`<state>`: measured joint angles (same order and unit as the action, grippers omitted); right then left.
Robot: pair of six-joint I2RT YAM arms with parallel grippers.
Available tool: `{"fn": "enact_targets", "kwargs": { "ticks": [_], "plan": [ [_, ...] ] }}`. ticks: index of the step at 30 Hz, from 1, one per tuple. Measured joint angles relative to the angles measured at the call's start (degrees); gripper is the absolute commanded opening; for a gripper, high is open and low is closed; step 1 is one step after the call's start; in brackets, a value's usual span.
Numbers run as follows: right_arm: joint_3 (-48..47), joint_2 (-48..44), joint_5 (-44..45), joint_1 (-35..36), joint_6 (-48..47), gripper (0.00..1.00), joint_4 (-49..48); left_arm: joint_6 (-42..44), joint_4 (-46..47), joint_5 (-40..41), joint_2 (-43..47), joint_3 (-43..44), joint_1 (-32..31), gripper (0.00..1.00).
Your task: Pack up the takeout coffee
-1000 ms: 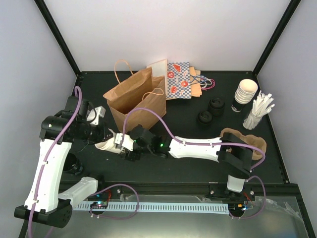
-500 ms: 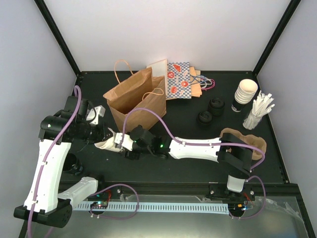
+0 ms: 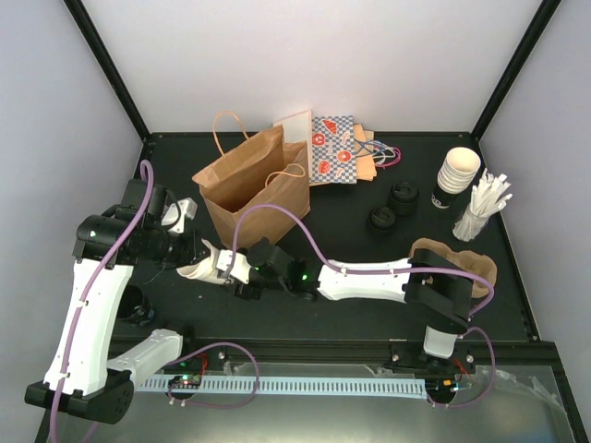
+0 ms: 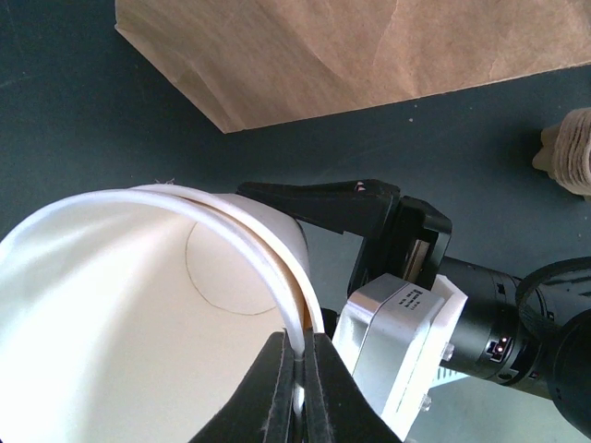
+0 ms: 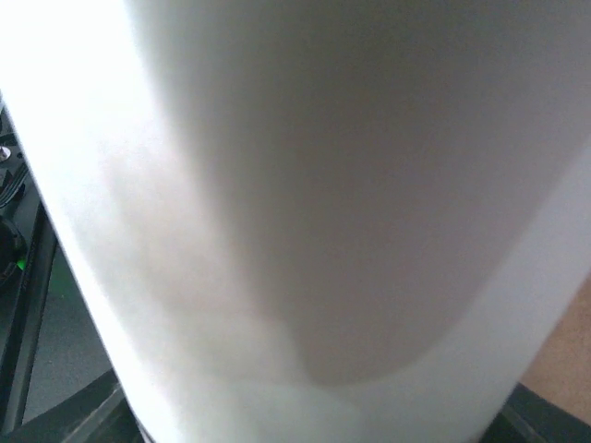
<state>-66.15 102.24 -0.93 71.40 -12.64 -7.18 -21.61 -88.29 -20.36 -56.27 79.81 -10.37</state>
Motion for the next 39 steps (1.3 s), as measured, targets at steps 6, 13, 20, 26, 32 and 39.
{"fn": "enact_targets", "kwargs": {
  "ticks": [6, 13, 20, 26, 32, 39],
  "plan": [
    [0.72, -0.07, 0.17, 0.04, 0.68, 0.71, -0.52, 0.00, 0.55, -0.46, 0.02, -1.09, 0.00, 0.02],
    [2.10, -0.07, 0.98, 0.04, 1.31, 0.77, 0.28, 0.00, 1.18, 0.35, 0.13, -2.60, 0.00, 0.01],
    [3.78, -0.07, 2.19, -0.02, 1.60, 0.80, 1.49, 0.00, 1.25, 0.87, 0.42, -2.86, 0.00, 0.02],
    [3.65, -0.07, 2.29, -0.02, 2.08, 0.83, 1.75, 0.00, 1.42, 0.81, 0.46, -3.67, 0.00, 0.02],
    [2.62, 0.24, 1.95, 0.00, 2.32, 0.82, 2.54, 0.00, 3.13, 0.55, 1.20, -7.63, 0.00, 0.02],
    [2.01, 3.06, 0.94, 0.00, 2.82, 0.82, 2.38, -0.02, 5.81, 1.57, 1.51, -12.35, 0.00, 0.02]
  ]
}}
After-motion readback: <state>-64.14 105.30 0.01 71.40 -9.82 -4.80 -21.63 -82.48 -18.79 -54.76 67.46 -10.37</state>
